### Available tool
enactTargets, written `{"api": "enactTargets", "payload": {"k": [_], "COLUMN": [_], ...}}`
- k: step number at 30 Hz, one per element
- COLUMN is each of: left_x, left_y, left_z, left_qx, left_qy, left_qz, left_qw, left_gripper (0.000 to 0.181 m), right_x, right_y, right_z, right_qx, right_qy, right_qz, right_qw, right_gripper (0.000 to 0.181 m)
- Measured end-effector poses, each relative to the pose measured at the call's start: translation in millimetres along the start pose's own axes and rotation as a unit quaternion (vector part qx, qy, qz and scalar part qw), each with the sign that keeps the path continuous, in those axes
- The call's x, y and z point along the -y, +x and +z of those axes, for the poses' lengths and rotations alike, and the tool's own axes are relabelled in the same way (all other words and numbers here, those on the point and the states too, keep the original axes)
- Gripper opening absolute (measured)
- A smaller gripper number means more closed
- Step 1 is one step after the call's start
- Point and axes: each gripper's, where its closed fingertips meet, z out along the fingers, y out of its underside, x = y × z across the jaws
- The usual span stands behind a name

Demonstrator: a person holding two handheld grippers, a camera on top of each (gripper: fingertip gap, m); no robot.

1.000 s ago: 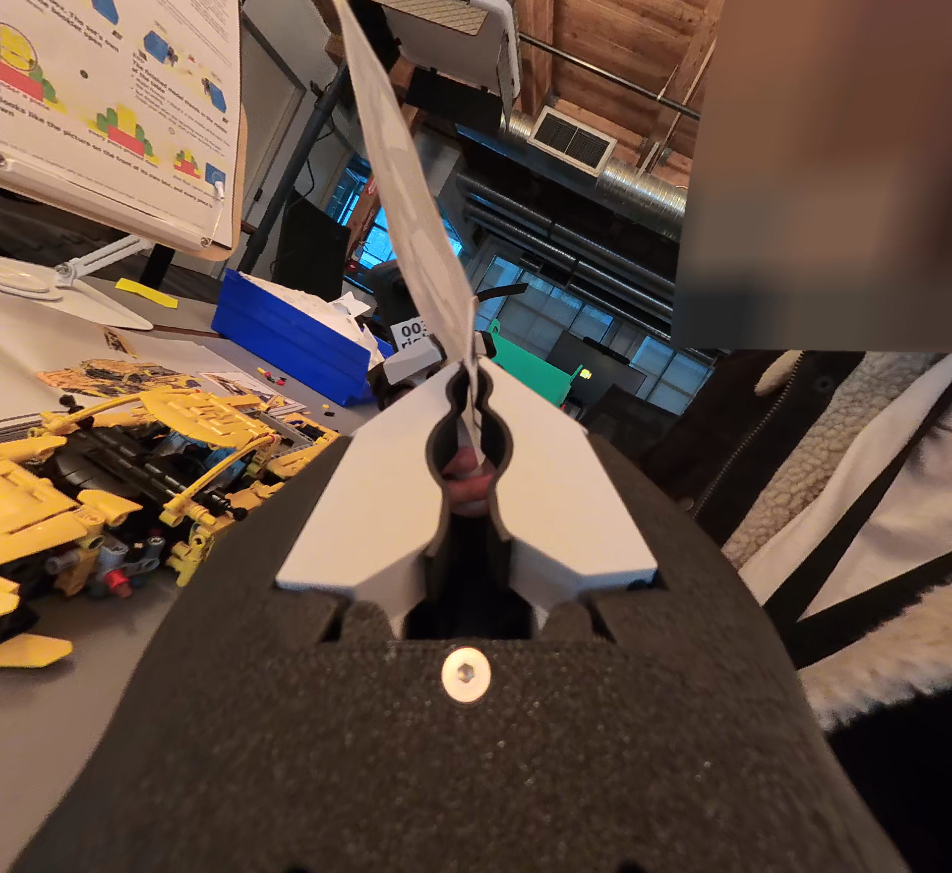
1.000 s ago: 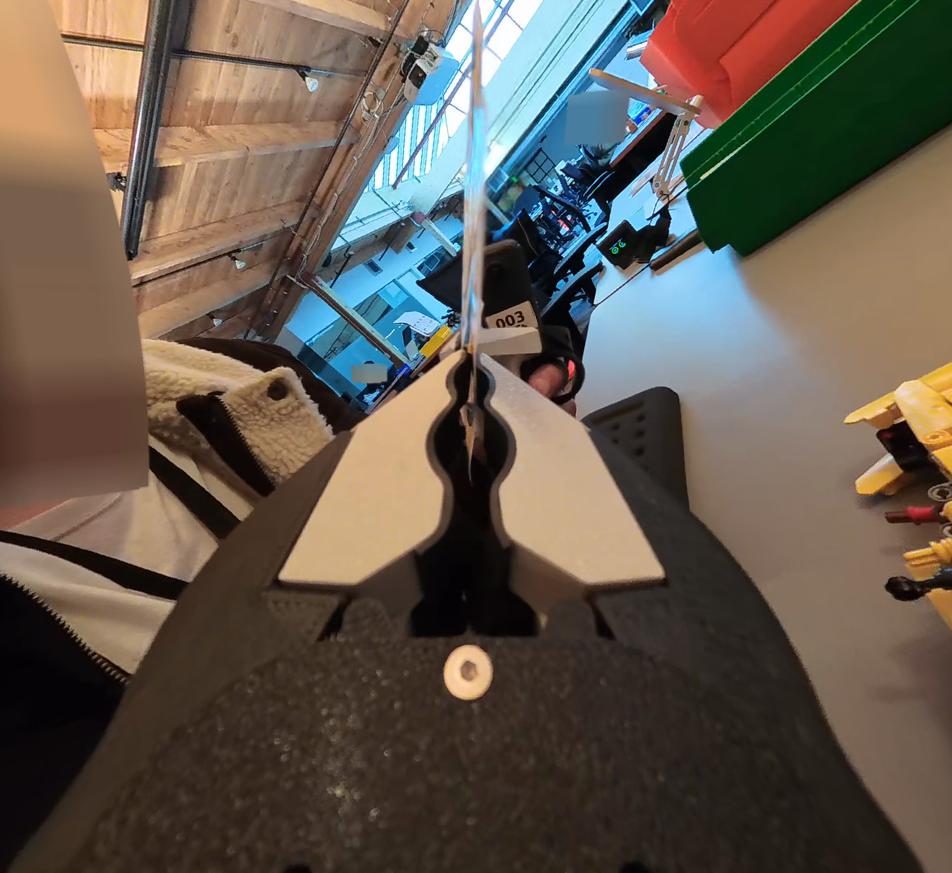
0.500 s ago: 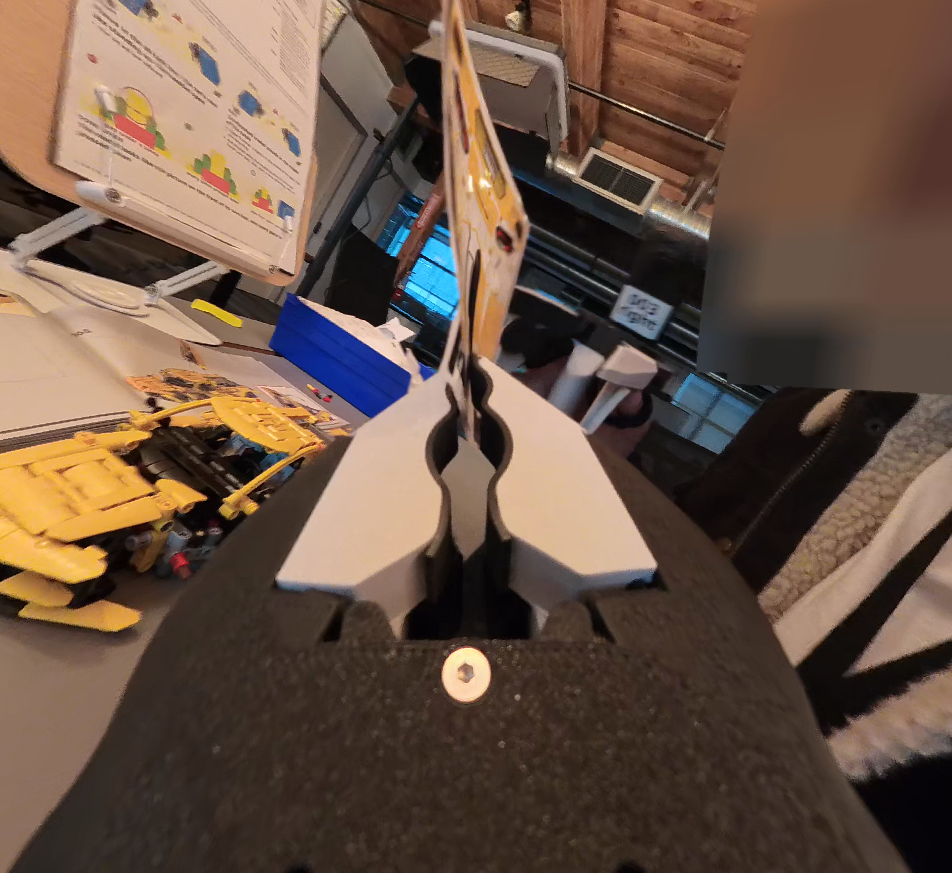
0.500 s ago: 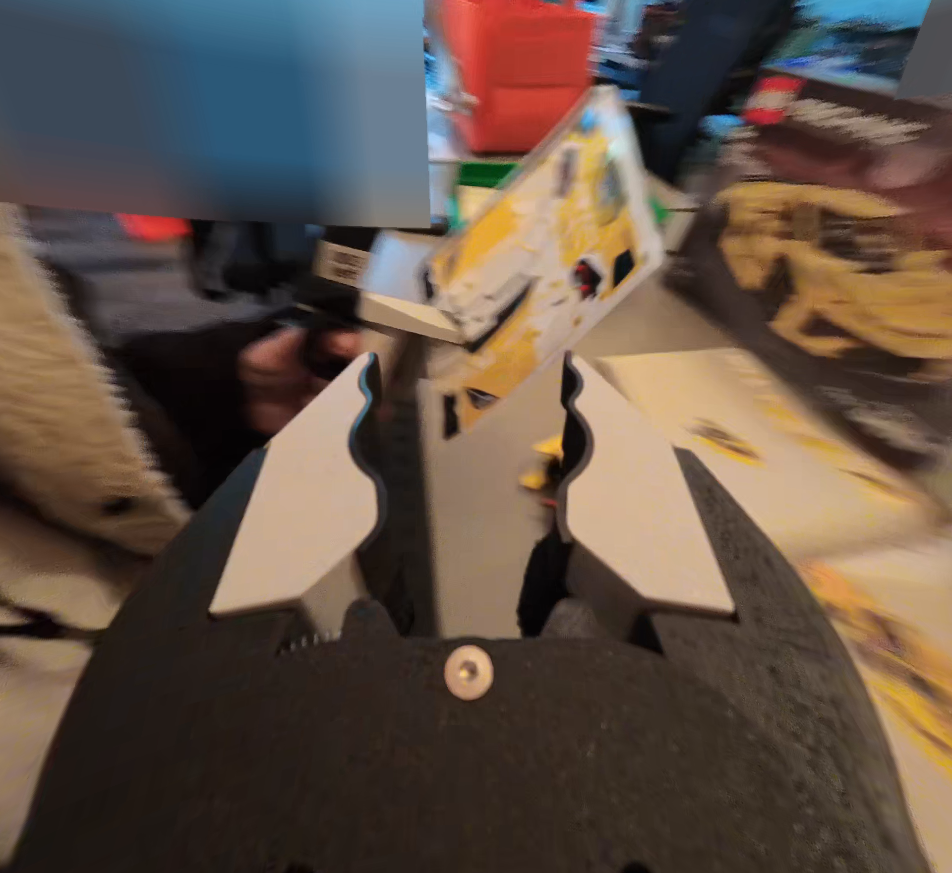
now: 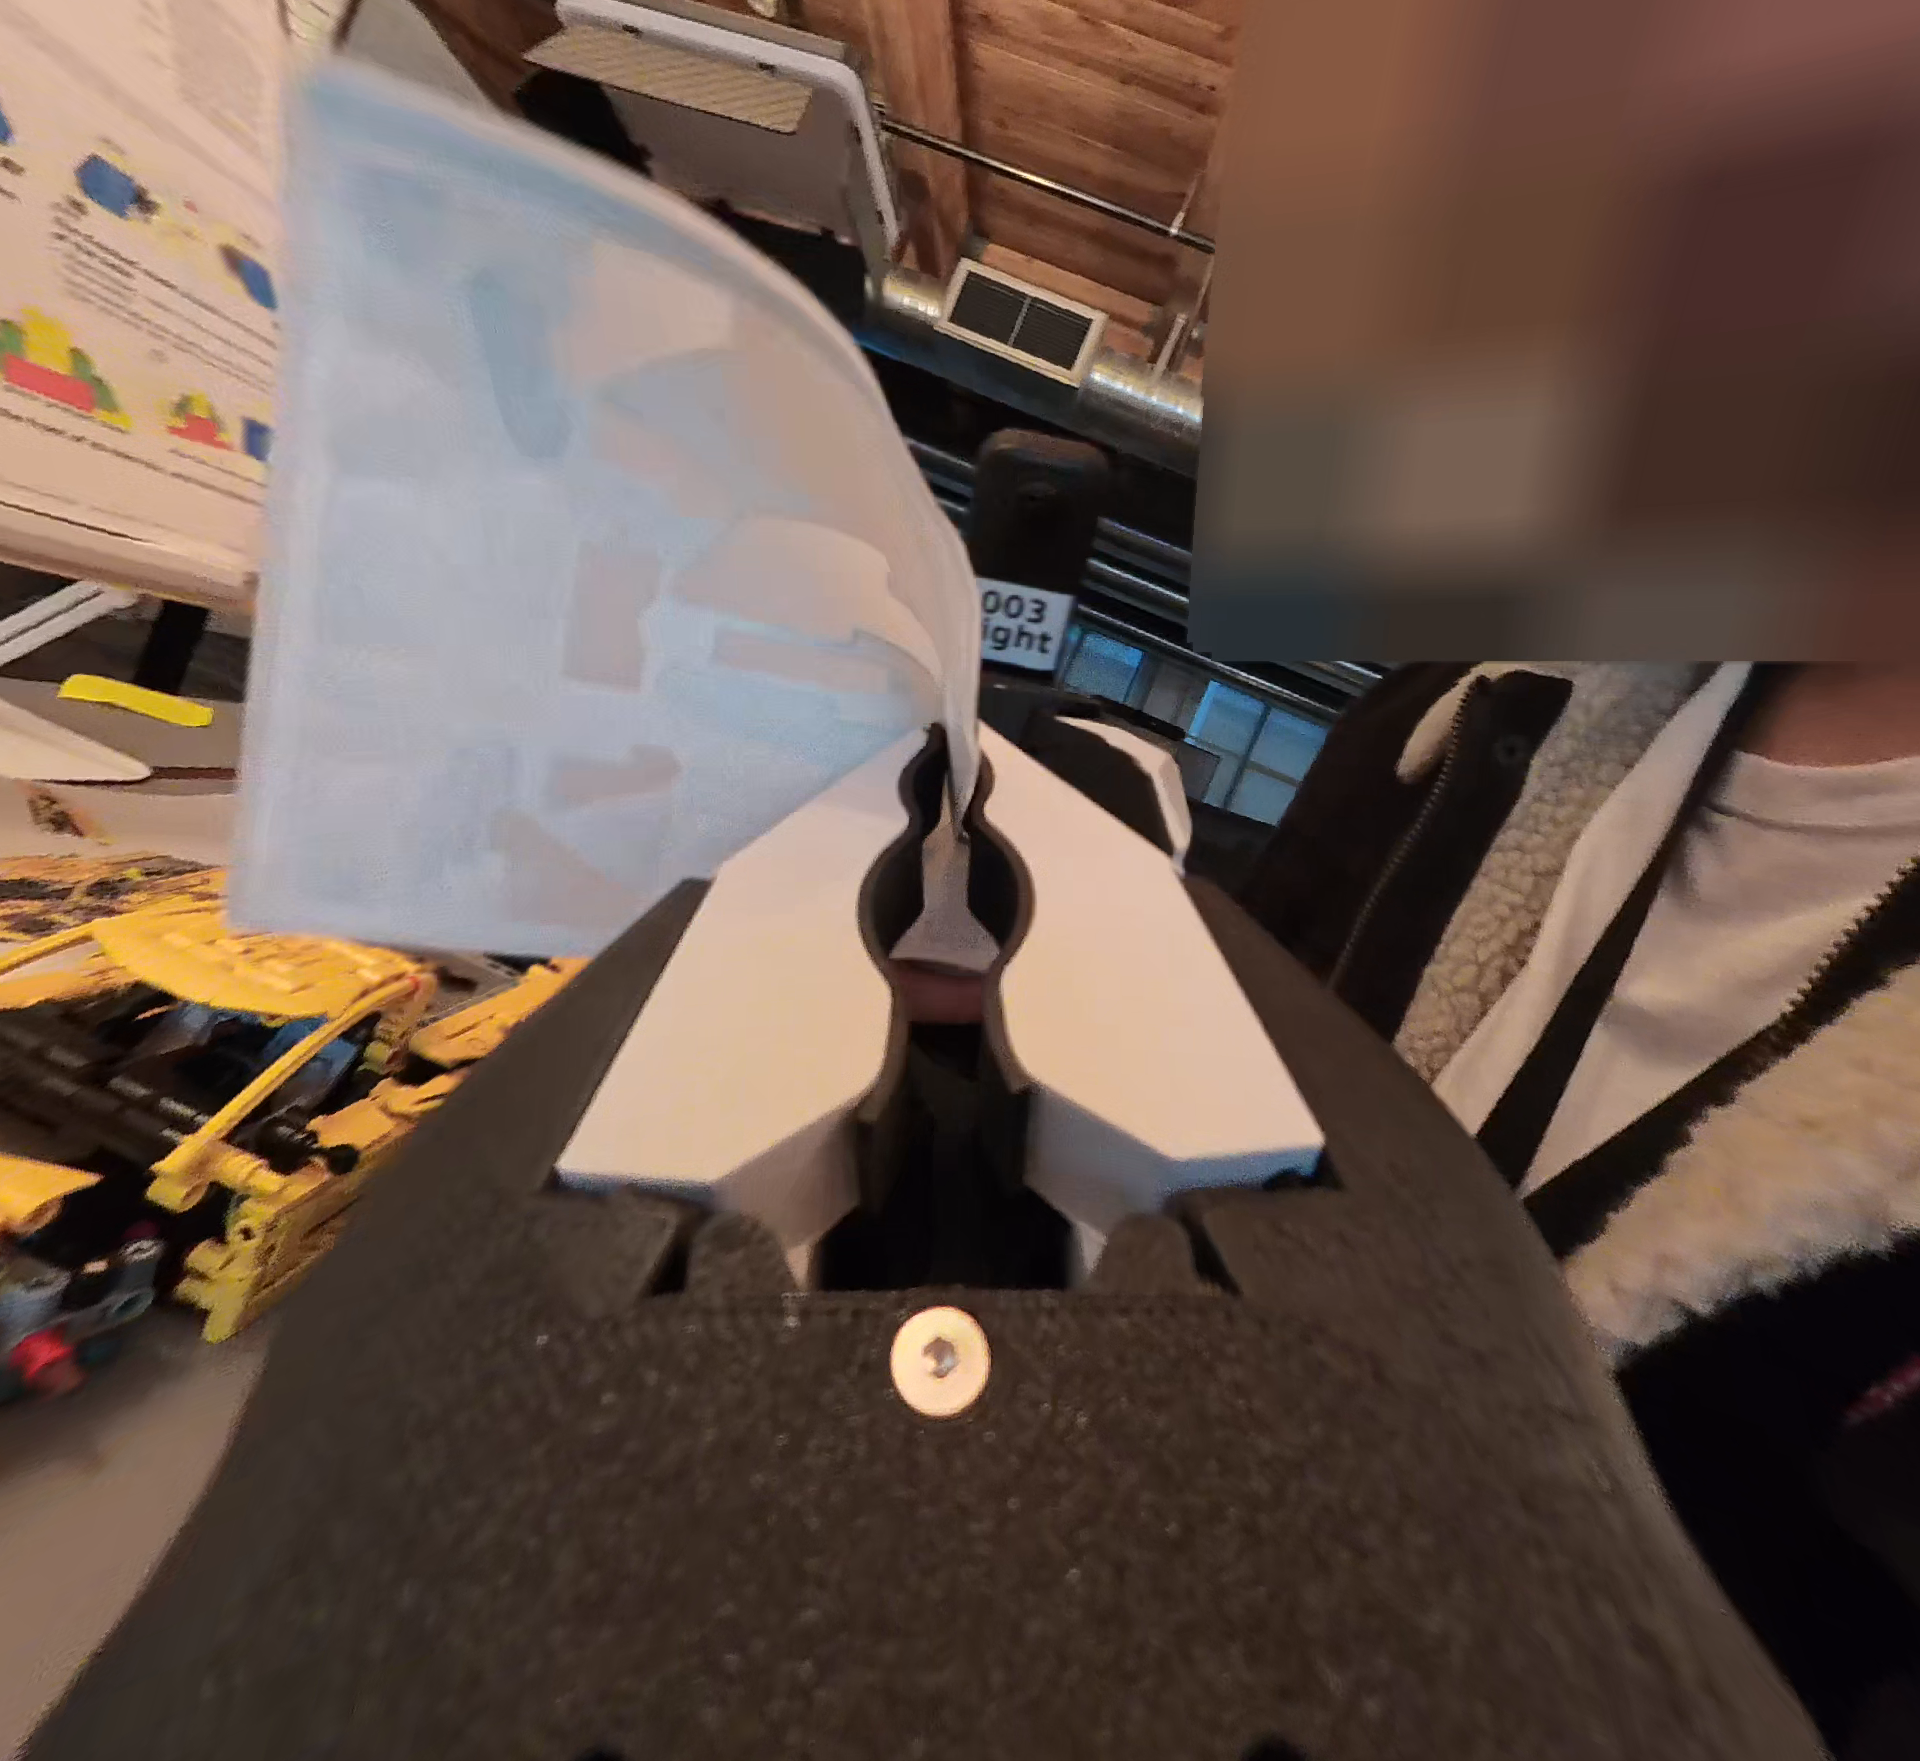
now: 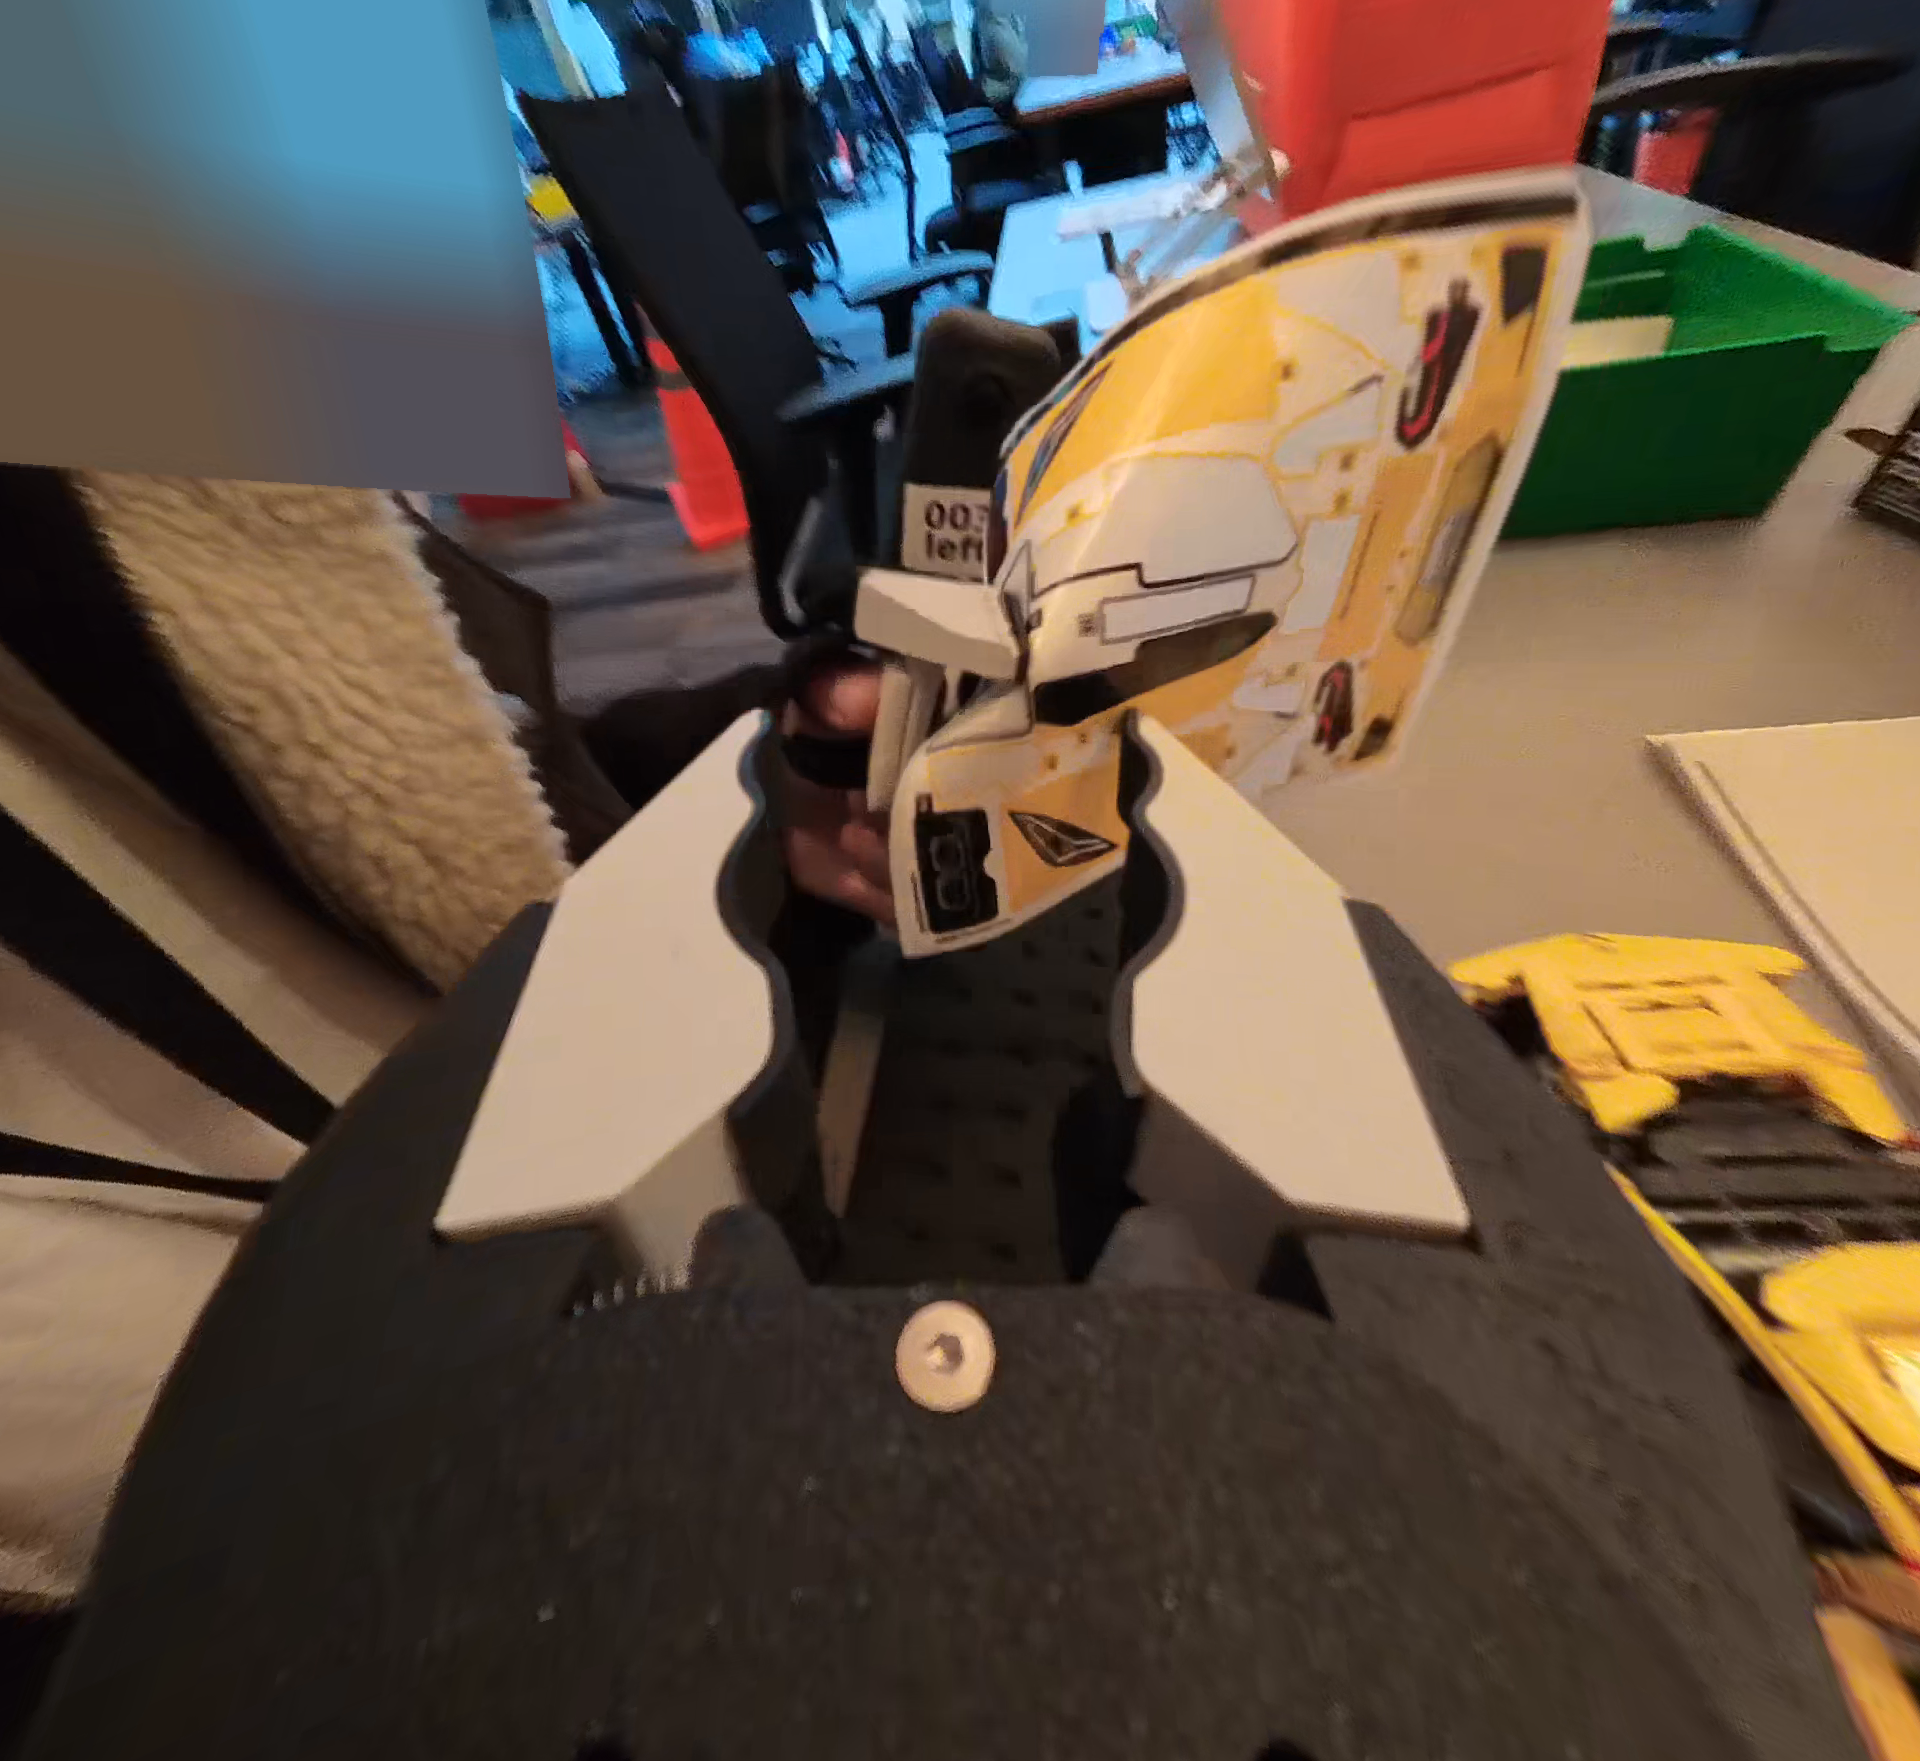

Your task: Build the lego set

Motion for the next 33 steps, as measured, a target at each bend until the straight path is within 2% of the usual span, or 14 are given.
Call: {"api": "enactTargets", "payload": {"k": [4,6,9,14,22,26,33], "left_x": [-3,-4,-4,-3,-3,-5,-7], "left_y": [9,11,13,19,28,24,27], "left_z": [2,3,3,4,4,3,4], "left_qx": [-0.027,-0.034,-0.041,-0.058,-0.086,-0.078,-0.084], "left_qy": [-0.005,-0.005,-0.003,-0.002,0.002,-0.002,-0.009], "left_qz": [0.001,0.001,-0.001,-0.002,-0.01,-0.009,-0.005], "left_qw": [1.0,0.999,0.999,0.998,0.996,0.997,0.996], "left_gripper": [0.0,0.0,0.0,0.0,0.0,0.0,0.0], "right_x": [13,13,10,10,12,10,10], "right_y": [-13,-11,-6,-5,-11,-7,-10], "right_z": [-4,-6,-7,-7,-11,-10,-13], "right_qx": [0.088,0.114,0.14,0.165,0.229,0.256,0.293], "right_qy": [0.059,0.075,0.092,0.112,0.136,0.138,0.149], "right_qz": [0.073,0.108,0.143,0.168,0.208,0.26,0.281], "right_qw": [0.992,0.985,0.975,0.965,0.941,0.921,0.901], "right_gripper": [0.059,0.05,0.034,0.019,0.017,0.016,0.015]}}
